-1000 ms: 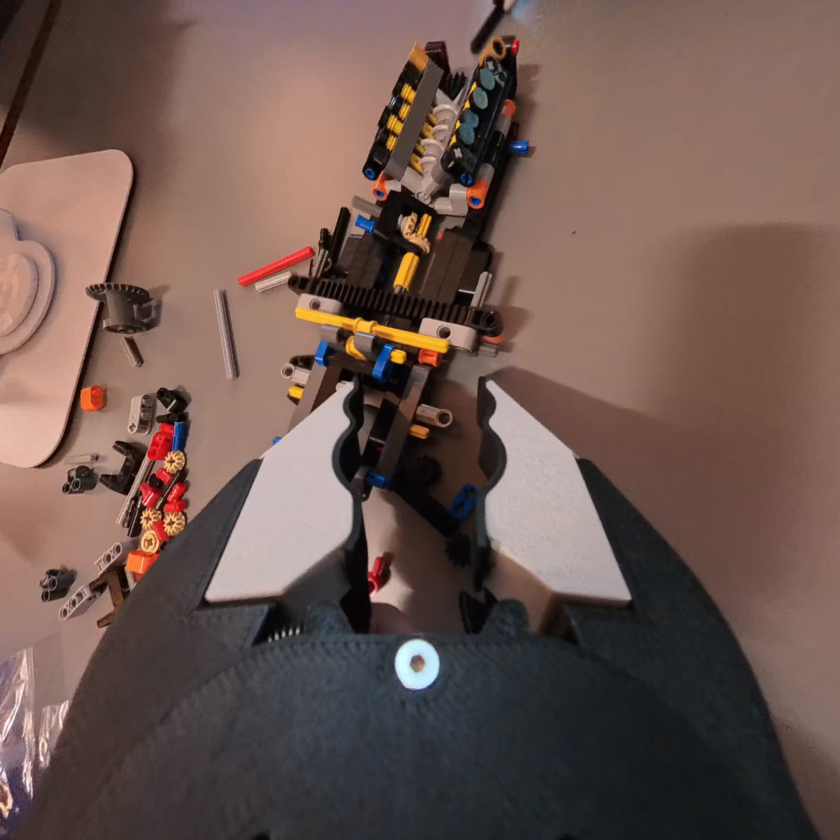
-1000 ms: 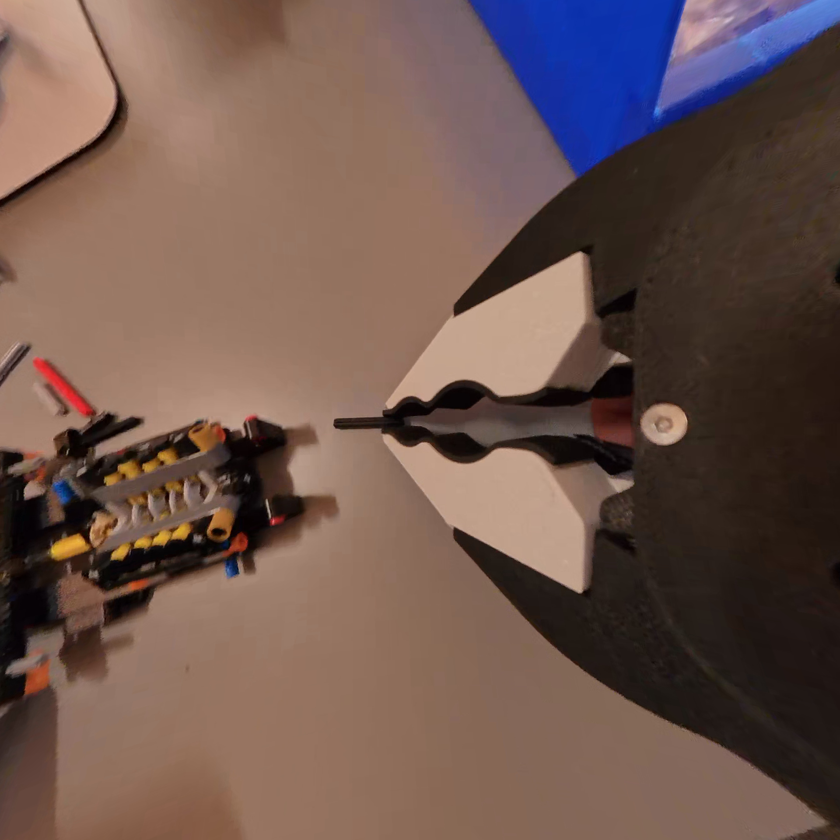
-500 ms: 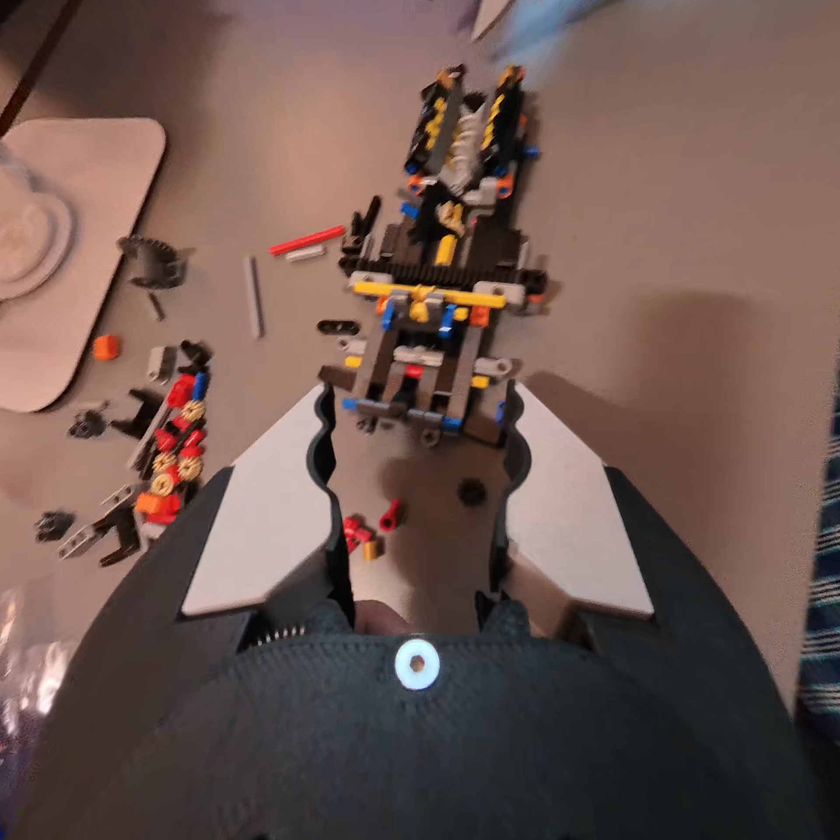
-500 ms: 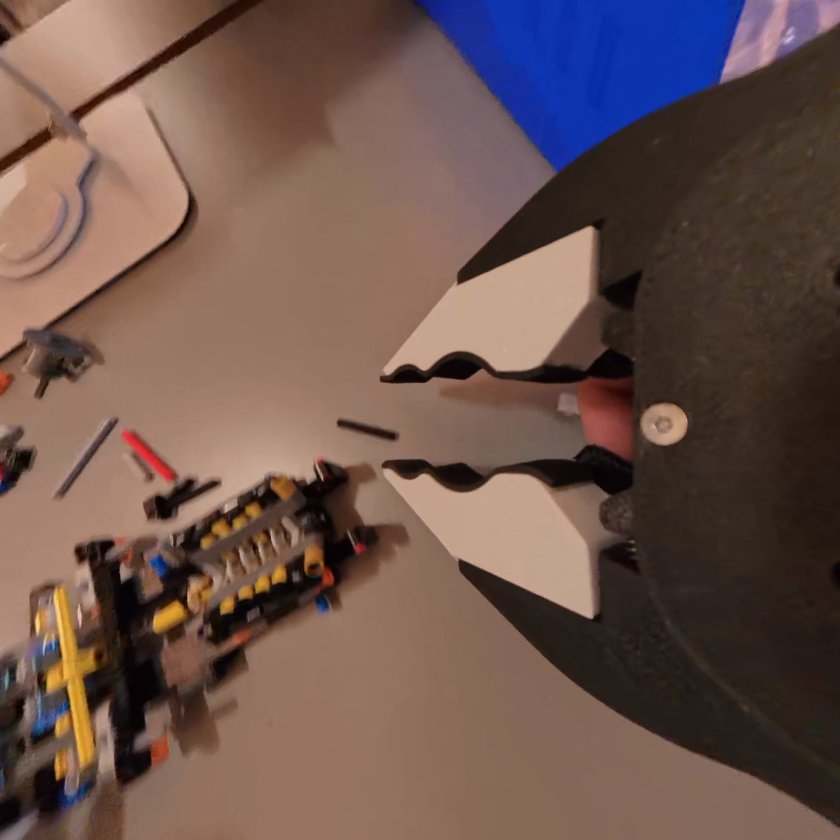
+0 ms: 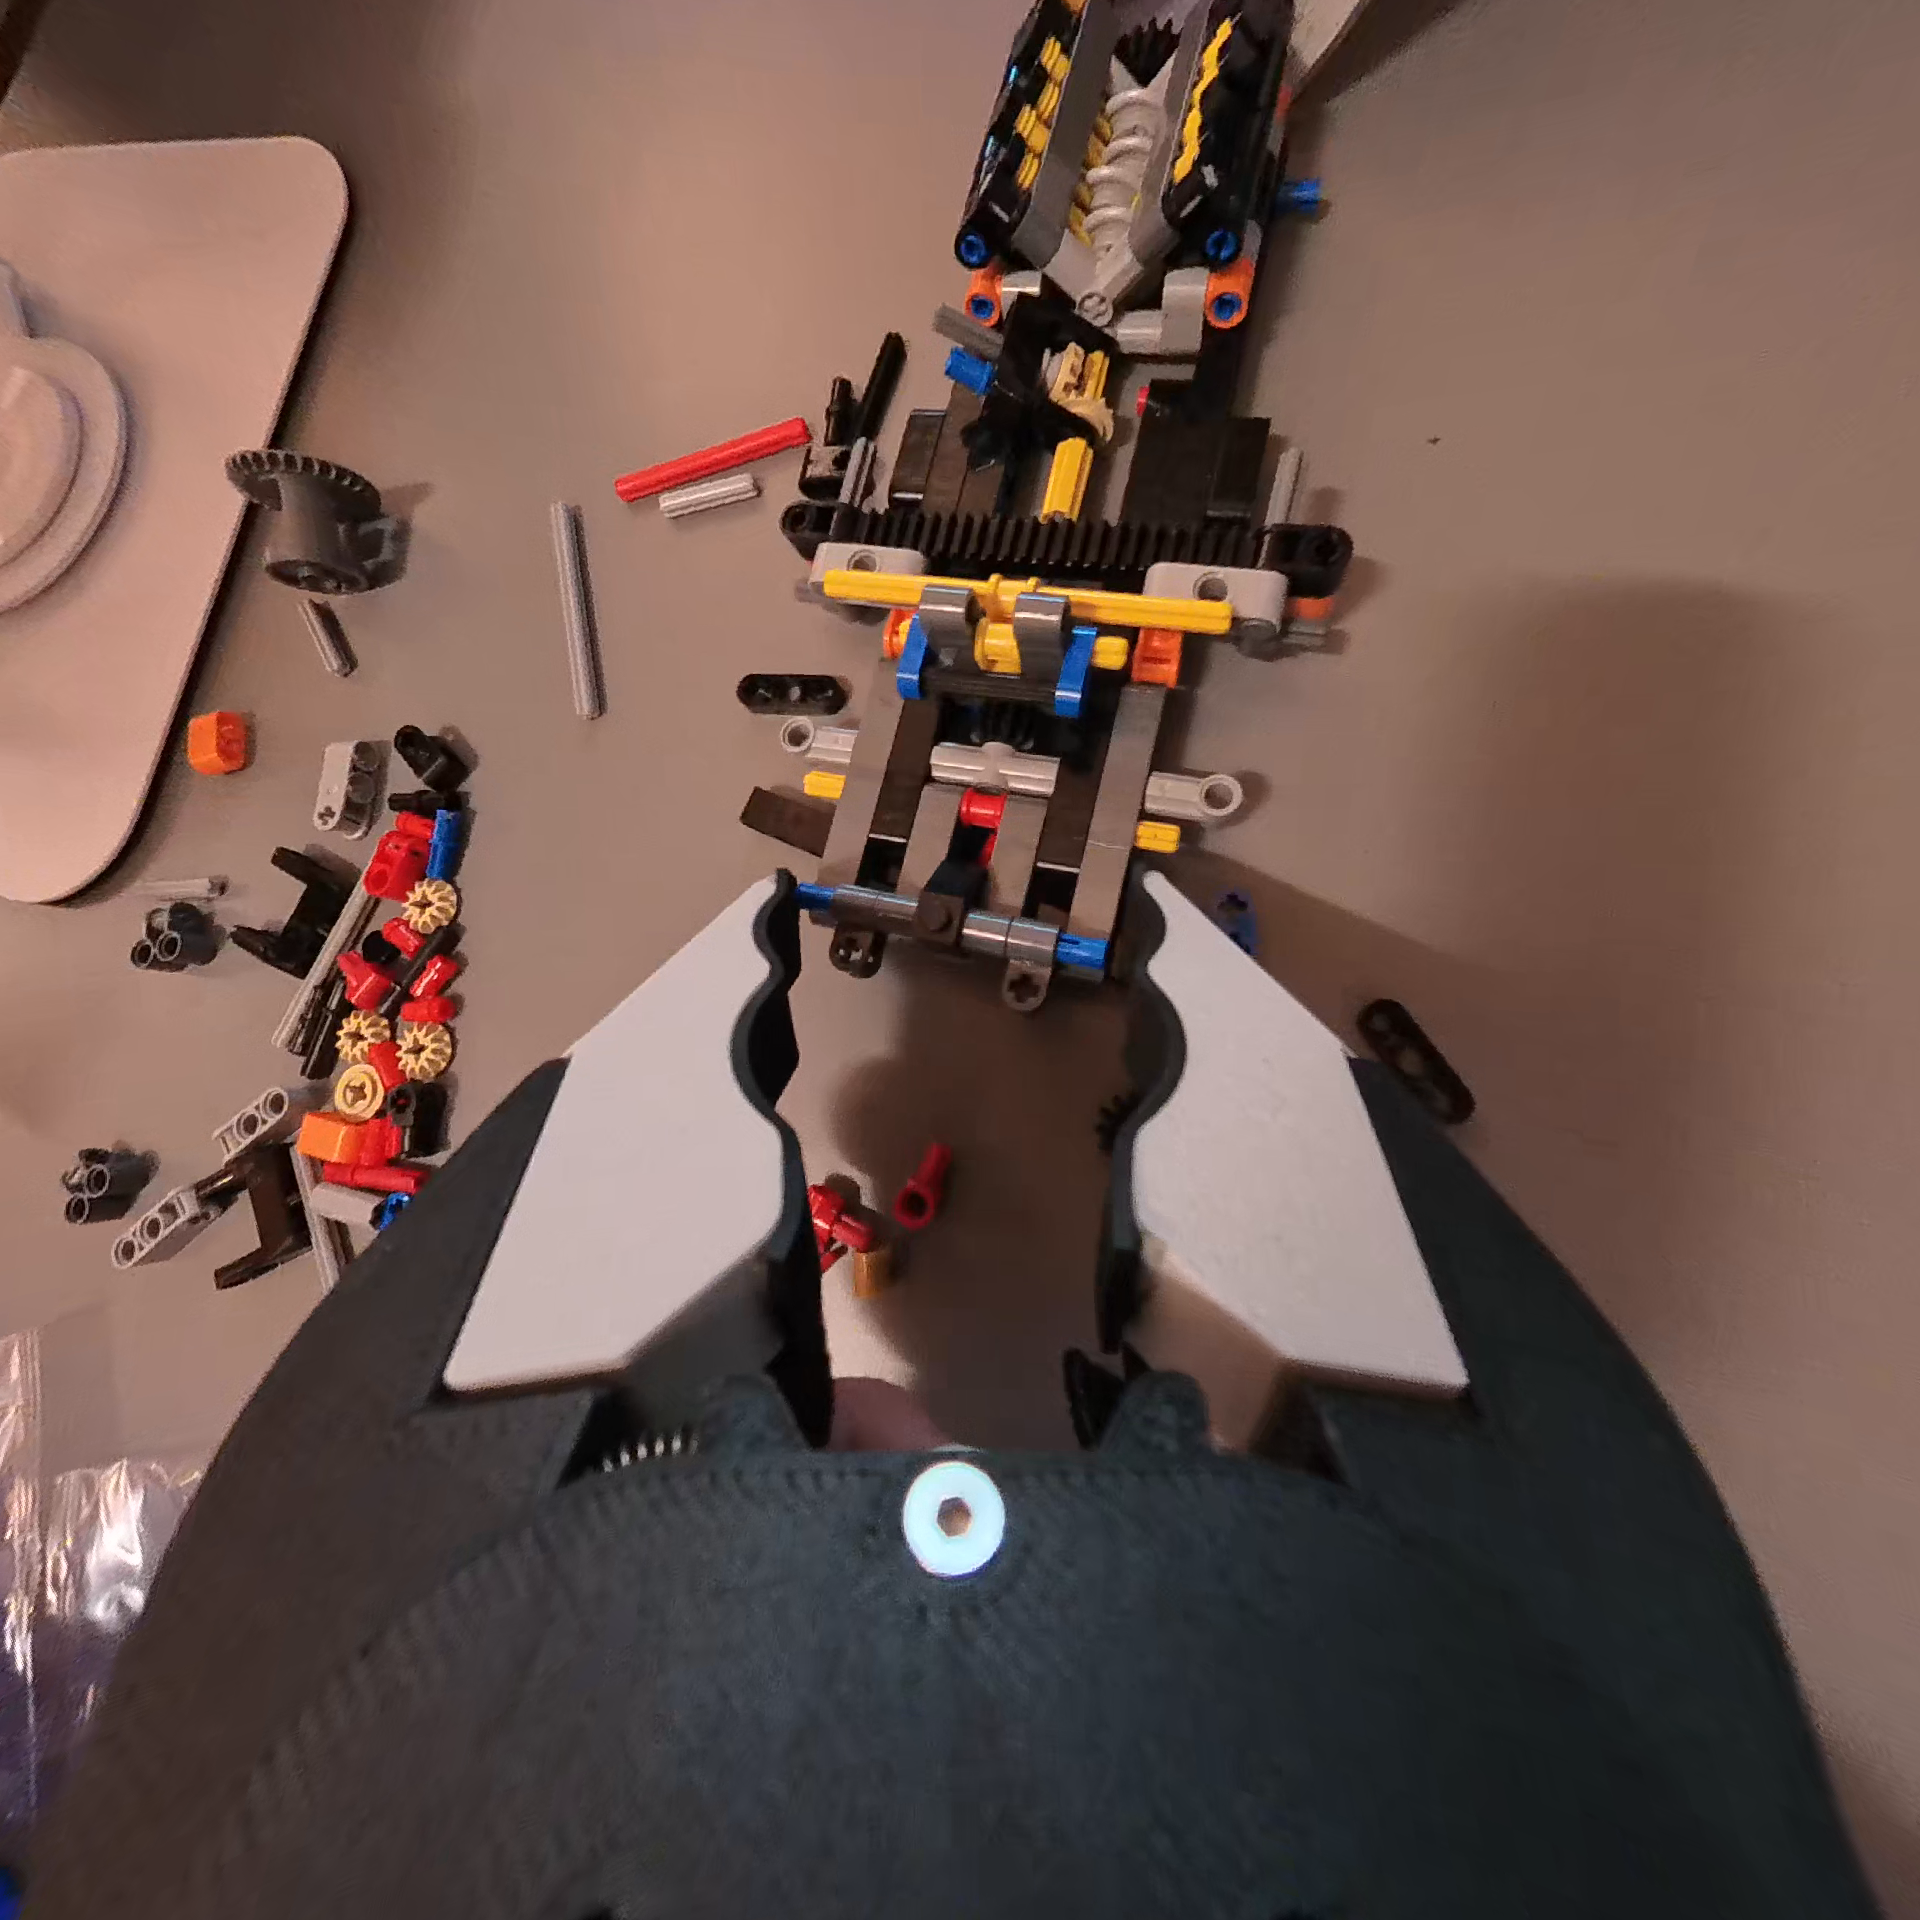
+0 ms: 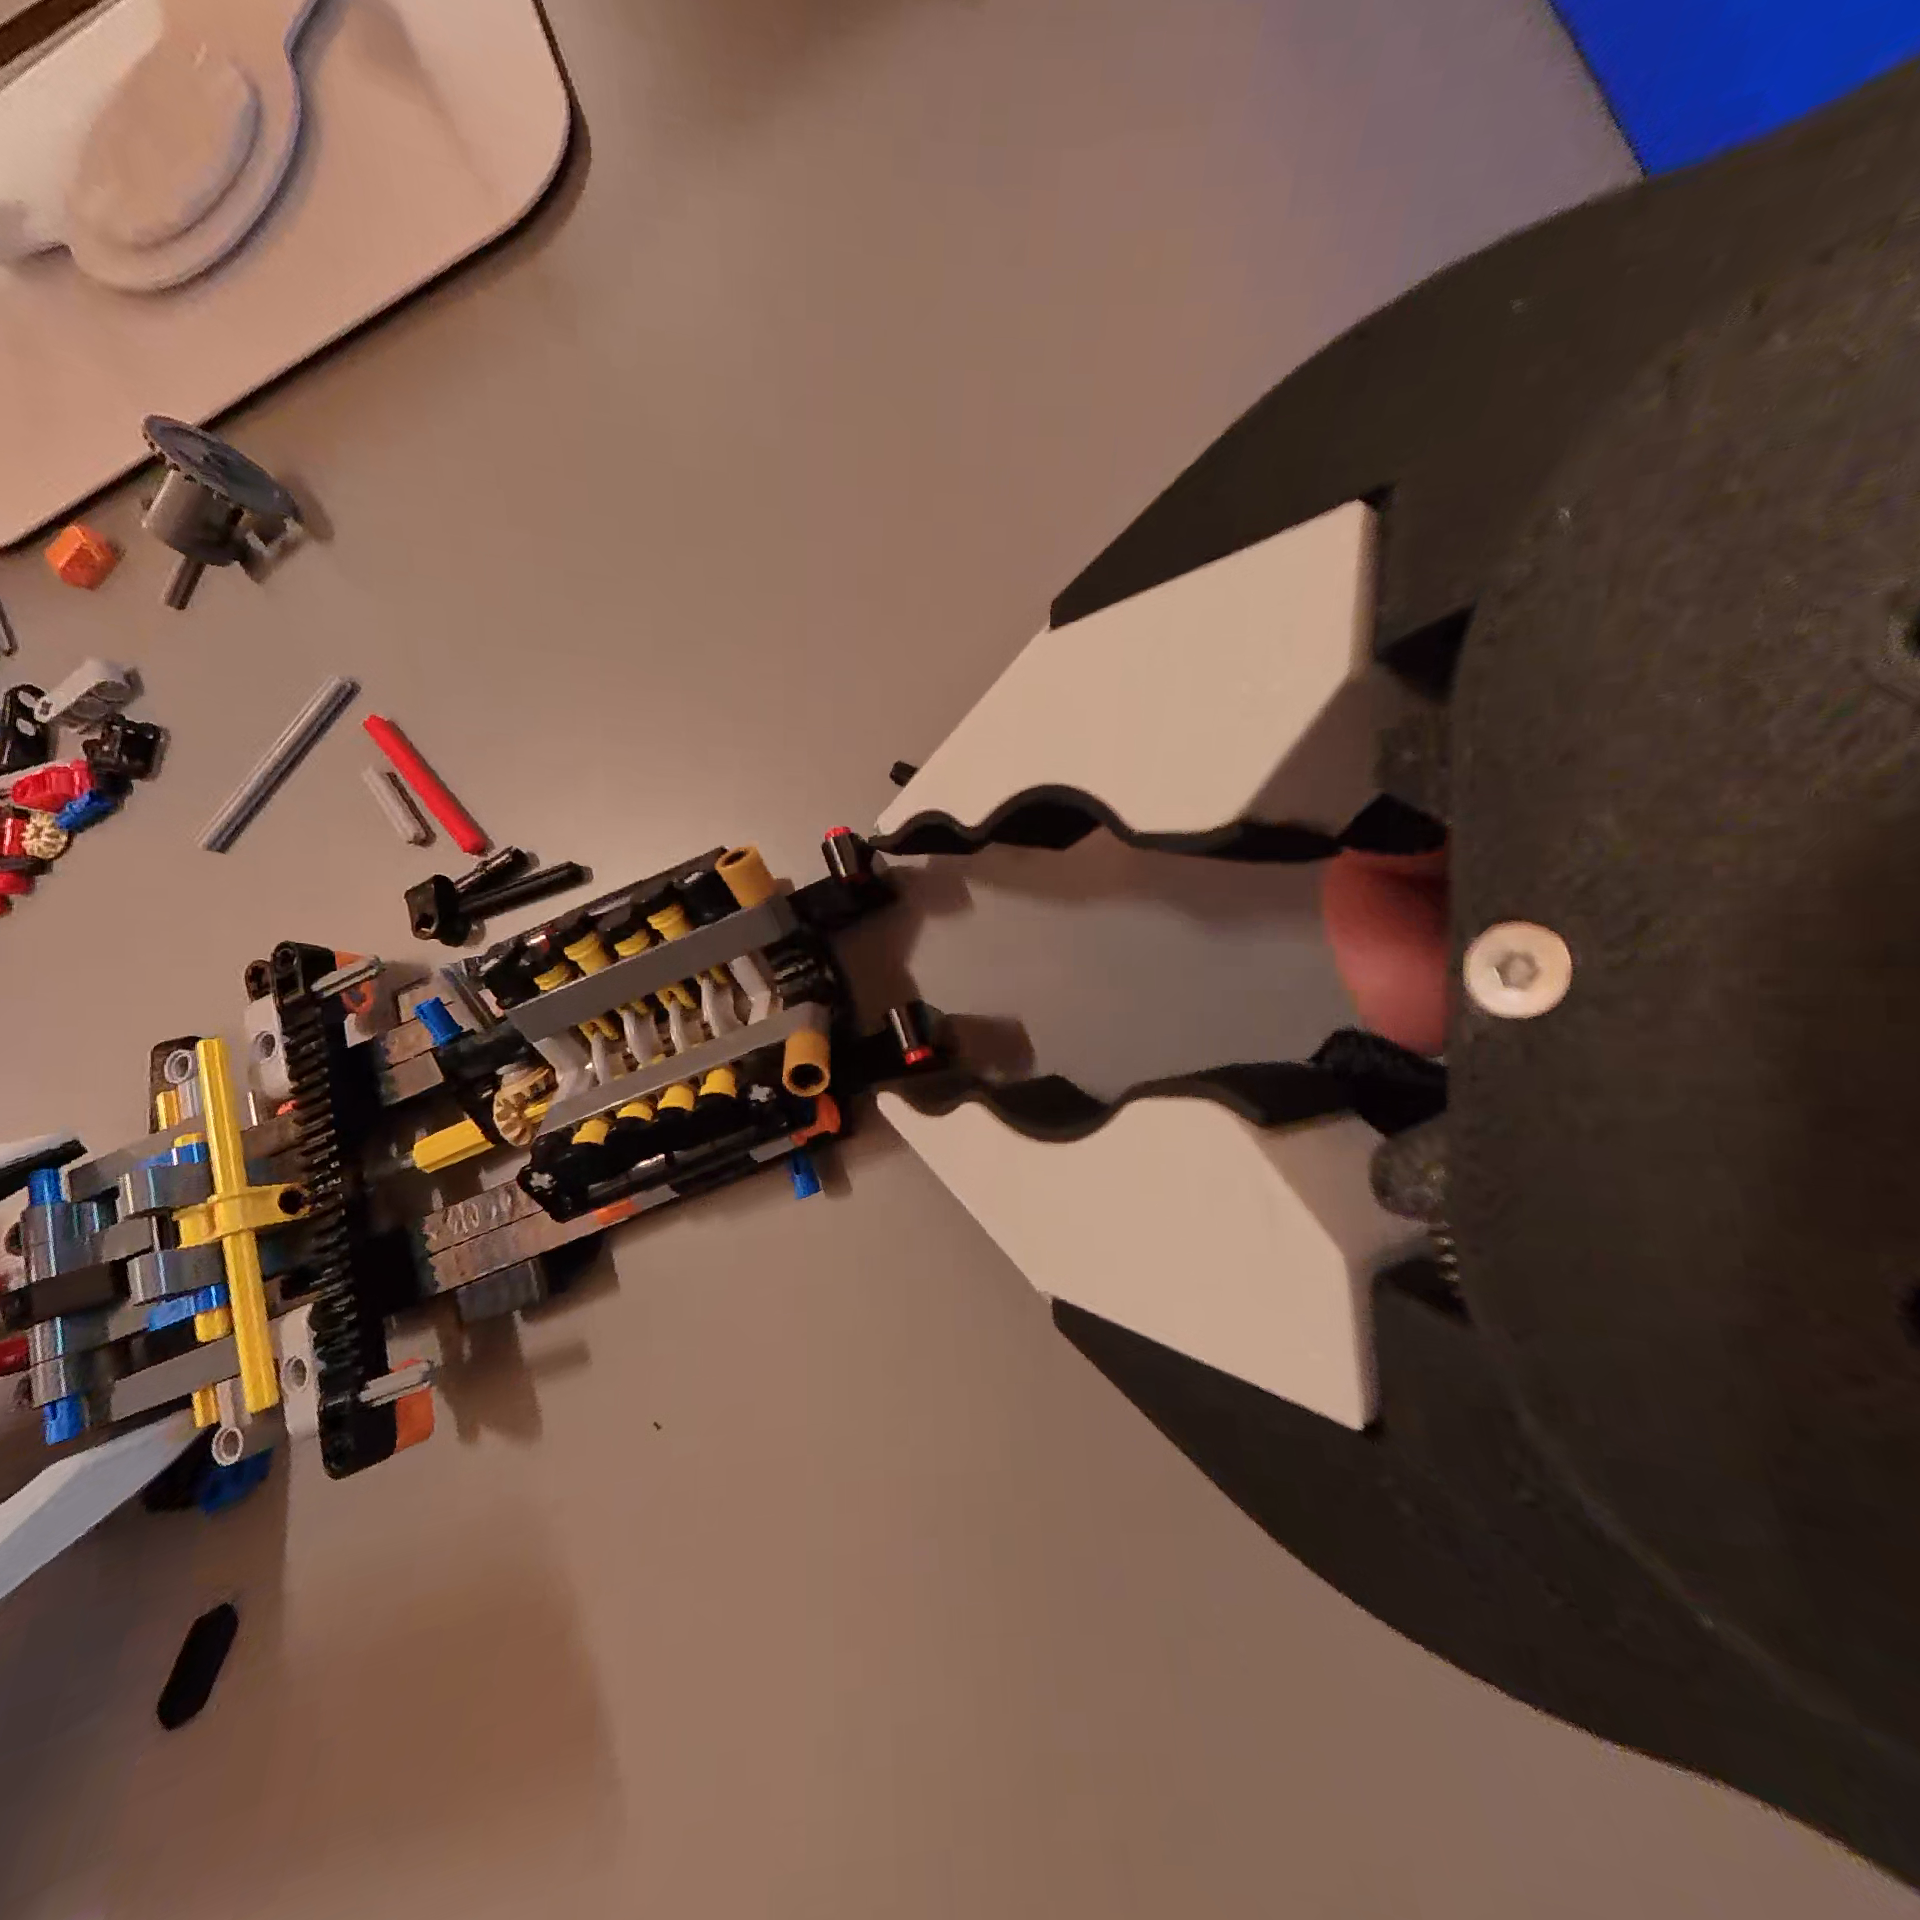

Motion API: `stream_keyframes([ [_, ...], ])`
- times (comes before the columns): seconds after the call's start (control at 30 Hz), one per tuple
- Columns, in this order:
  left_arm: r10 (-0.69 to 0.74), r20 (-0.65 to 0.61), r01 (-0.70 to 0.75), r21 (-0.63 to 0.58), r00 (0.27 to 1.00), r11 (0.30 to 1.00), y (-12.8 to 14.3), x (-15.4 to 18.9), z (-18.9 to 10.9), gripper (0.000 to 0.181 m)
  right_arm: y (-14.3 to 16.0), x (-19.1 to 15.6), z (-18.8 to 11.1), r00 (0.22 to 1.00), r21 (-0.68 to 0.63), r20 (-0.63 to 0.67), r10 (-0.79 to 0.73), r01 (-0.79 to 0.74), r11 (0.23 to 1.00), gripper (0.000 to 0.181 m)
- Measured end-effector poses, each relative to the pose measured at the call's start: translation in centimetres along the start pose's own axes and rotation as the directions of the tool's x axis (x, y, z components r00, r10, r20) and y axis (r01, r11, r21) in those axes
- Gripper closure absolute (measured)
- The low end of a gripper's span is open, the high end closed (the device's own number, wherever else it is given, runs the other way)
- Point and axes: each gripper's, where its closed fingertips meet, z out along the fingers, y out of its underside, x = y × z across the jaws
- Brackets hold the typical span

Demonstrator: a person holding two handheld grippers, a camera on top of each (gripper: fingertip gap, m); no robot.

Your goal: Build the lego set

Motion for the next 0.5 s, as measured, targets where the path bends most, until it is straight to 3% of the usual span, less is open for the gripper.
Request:
stream_keyframes([
  [0.2,0.010,0.005,-0.010,0.029,1.000,1.000,-0.8,0.2,0.1,0.121,-0.2,0.1,-1.4,1.000,0.033,-0.017,0.011,-0.010,0.999,0.142],
  [0.5,0.048,0.013,-0.049,0.050,0.999,0.998,-5.4,3.3,-1.0,0.122,1.4,-1.6,-6.4,0.999,0.023,-0.041,0.028,-0.027,0.999,0.142],
])
